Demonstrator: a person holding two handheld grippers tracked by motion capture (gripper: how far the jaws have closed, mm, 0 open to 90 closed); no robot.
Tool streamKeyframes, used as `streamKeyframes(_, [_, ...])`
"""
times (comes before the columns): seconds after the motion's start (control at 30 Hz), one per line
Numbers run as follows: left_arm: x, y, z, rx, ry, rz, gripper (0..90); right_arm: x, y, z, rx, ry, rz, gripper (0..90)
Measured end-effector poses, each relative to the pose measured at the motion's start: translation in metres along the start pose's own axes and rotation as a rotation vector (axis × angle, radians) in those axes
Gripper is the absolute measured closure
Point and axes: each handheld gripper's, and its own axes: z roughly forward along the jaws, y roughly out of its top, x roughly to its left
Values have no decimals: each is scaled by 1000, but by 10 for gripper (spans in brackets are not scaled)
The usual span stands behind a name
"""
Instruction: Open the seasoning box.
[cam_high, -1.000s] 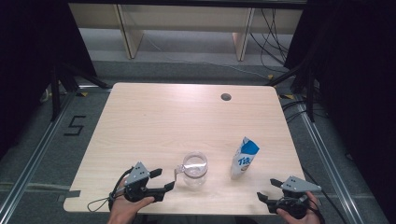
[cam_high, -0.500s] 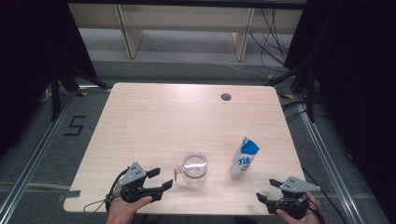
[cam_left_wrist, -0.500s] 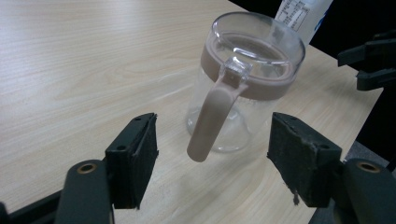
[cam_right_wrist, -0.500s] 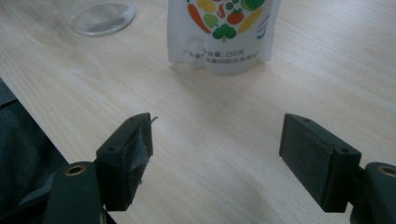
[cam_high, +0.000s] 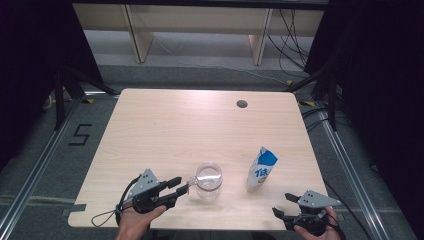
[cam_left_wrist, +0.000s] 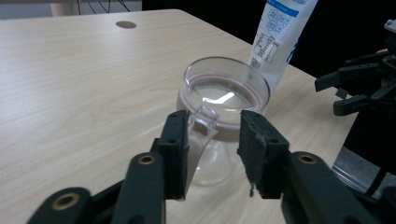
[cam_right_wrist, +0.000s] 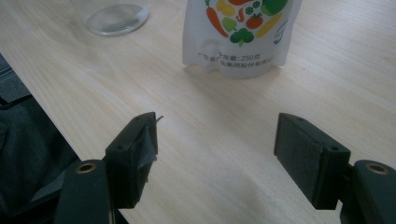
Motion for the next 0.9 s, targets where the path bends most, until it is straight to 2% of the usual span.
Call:
streamKeyframes(0.07, [-1, 4, 2, -2, -4, 32, 683, 2, 0, -1, 2, -19, -4, 318])
streamKeyframes(0.1, [-2, 5, 3, -6, -5, 24, 707, 2, 1, 0, -7, -25, -27, 319])
streamKeyframes(0.13, [-2, 6, 5, -15, -22, 35, 726, 4, 1, -1, -6, -16, -14, 322])
streamKeyframes(0.17, [-3, 8, 6, -16, -17, 36, 744, 4, 2, 0, -6, 3, -40, 330])
streamKeyframes(0.2, [-4, 10, 7, -12, -7, 47, 760, 5, 3, 0, -24, -13, -59, 338])
streamKeyframes(0.23, [-5, 11, 9, -11, -8, 51, 773, 6, 3, 1, -27, 1, -55, 344])
streamKeyframes(0.27, [-5, 13, 12, -21, -16, 58, 787, 8, 4, 0, -24, -9, -55, 351])
streamKeyframes(0.3, [-6, 14, 13, -9, -8, 66, 799, 8, 5, 1, -30, -1, -74, 352])
streamKeyframes(0.37, [-6, 15, 16, -5, -9, 75, 819, 10, 5, 1, -31, 3, -64, 365])
streamKeyframes(0.4, [-6, 15, 18, -9, -12, 73, 827, 11, 6, 1, -45, -5, -85, 374])
streamKeyframes(0.43, [-6, 16, 19, -5, -10, 75, 836, 12, 6, 1, -32, 12, -71, 380])
streamKeyframes(0.47, [-5, 17, 20, 3, -4, 84, 845, 13, 6, 1, -43, 6, -75, 386])
streamKeyframes(0.5, [-5, 16, 21, -1, -3, 76, 851, 13, 7, 2, -52, 7, -84, 395])
streamKeyframes(0.6, [-5, 16, 24, 9, 4, 82, 864, 17, 8, 3, -53, 19, -95, 425])
streamKeyframes(0.7, [-5, 14, 27, 11, -11, 74, 866, 22, 9, 5, -50, 37, -106, 447])
streamKeyframes(0.77, [-4, 15, 28, 22, -5, 85, 869, 23, 11, 6, -69, 29, -136, 468])
streamKeyframes(0.8, [-3, 15, 28, 22, -7, 83, 870, 25, 11, 7, -72, 38, -134, 469])
streamKeyframes(0.83, [-3, 14, 29, 18, -8, 66, 872, 25, 12, 8, -70, 29, -155, 471])
streamKeyframes(0.9, [-1, 14, 29, 23, 0, 79, 873, 27, 12, 9, -63, 39, -136, 472])
